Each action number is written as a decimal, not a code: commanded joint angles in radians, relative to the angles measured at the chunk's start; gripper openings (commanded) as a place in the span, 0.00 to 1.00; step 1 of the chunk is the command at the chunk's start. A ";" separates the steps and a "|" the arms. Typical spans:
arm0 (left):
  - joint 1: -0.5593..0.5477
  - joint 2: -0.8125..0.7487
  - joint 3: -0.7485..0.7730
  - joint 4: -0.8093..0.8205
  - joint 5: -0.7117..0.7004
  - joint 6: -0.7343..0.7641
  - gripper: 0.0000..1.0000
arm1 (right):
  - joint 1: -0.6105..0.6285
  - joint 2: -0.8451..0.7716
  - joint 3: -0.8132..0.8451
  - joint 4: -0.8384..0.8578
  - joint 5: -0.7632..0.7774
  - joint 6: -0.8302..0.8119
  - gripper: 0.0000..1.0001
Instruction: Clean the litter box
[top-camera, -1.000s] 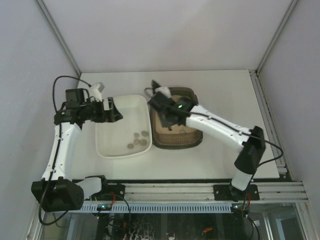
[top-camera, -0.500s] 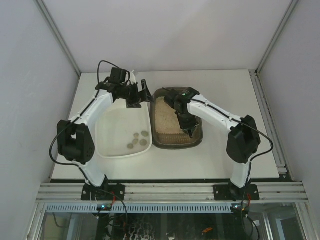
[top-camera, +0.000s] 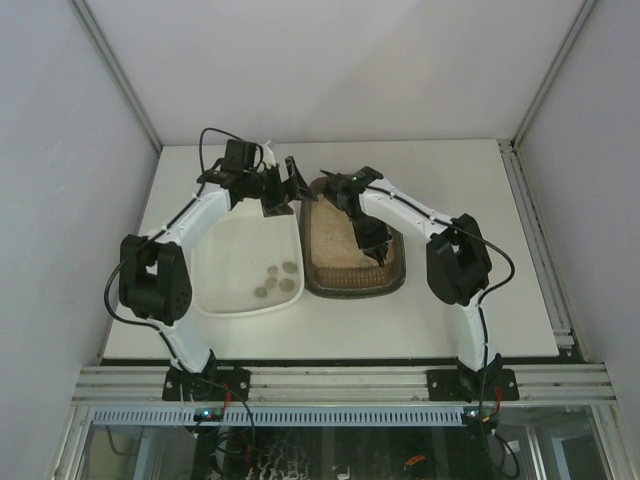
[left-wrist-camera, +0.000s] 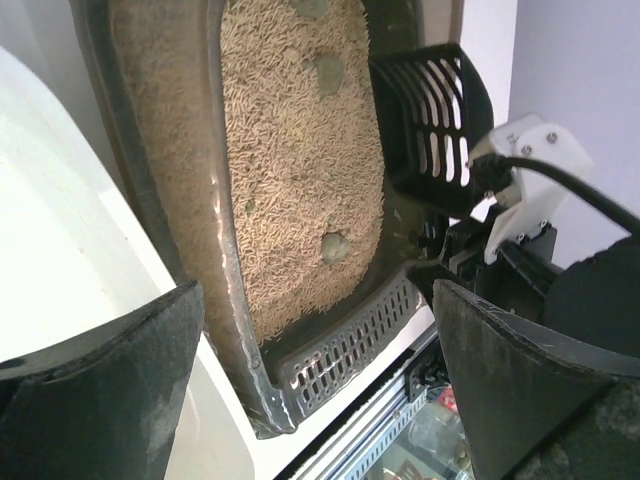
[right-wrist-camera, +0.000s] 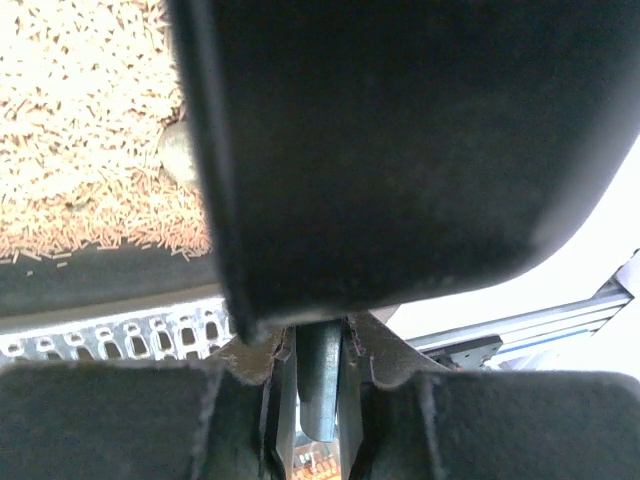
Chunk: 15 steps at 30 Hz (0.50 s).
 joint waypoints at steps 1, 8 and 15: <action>-0.005 -0.065 -0.047 0.039 0.023 0.026 1.00 | -0.023 0.047 0.084 -0.023 0.032 0.020 0.00; -0.002 -0.102 -0.096 0.038 0.032 0.049 1.00 | -0.063 0.112 0.144 -0.016 -0.016 0.004 0.00; 0.015 -0.110 -0.116 0.039 0.037 0.057 1.00 | -0.075 0.140 0.147 0.016 -0.140 -0.025 0.00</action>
